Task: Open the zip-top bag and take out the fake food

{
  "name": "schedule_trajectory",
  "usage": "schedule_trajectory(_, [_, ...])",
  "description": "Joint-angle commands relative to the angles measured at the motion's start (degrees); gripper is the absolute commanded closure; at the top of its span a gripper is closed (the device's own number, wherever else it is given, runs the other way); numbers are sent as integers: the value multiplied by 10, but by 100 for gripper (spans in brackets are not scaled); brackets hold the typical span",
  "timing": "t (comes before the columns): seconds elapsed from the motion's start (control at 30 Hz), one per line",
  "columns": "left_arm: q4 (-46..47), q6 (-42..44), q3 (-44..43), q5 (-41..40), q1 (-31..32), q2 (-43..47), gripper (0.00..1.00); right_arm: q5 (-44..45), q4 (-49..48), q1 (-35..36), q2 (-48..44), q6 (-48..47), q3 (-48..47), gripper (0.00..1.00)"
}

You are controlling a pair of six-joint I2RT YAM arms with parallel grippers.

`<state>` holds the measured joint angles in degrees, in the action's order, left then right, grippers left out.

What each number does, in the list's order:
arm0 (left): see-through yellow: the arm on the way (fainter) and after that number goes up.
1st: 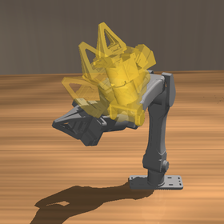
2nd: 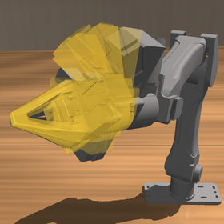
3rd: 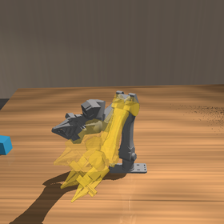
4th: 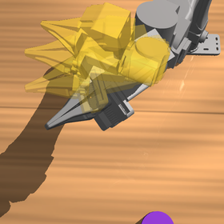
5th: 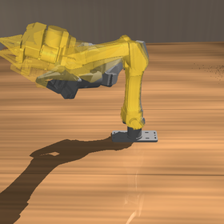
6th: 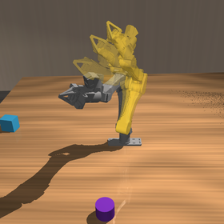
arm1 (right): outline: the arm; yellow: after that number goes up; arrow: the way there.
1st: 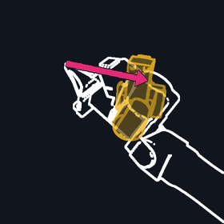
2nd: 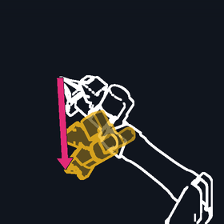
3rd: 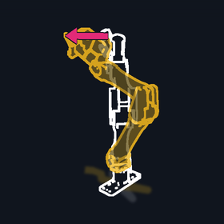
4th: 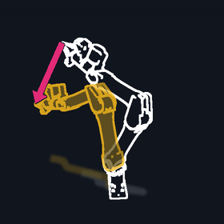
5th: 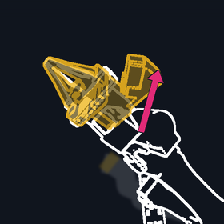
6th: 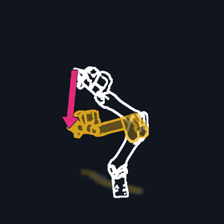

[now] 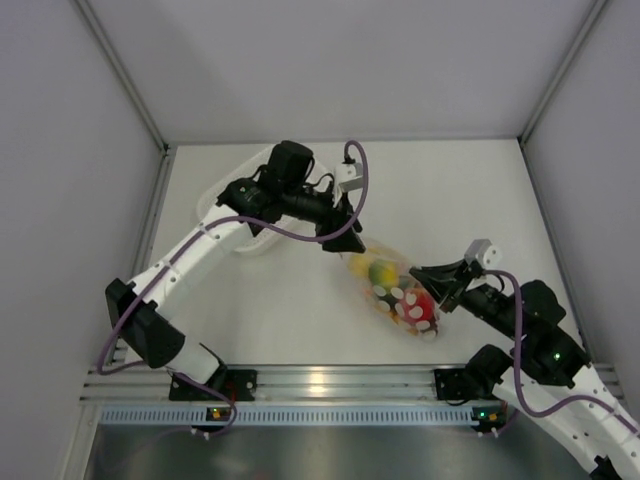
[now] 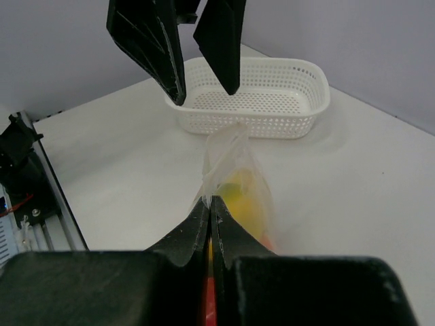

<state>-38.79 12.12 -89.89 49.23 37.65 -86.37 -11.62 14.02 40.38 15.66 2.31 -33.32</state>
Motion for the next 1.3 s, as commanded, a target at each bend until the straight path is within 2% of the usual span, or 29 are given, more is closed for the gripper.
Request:
schedule_trajectory(0.0, [9,50,-24,10,24,-26,38,-40,-52,2,4,-14,-20,100])
schedule_trajectory(0.4, [14,100,-54,25,44,-48,41,-67,-51,3,9,-19,-17,100])
schedule_trajectory(0.77, [14,113,-56,-5,40,-49,40,-95,-55,2,10,-18,-18,100])
schedule_trajectory(1.07, [18,113,-78,15,37,-53,39,-100,-50,2,23,-37,-18,100])
schedule_trajectory(1.27, [17,124,-47,34,37,-52,39,-95,-51,3,18,-36,-20,100])
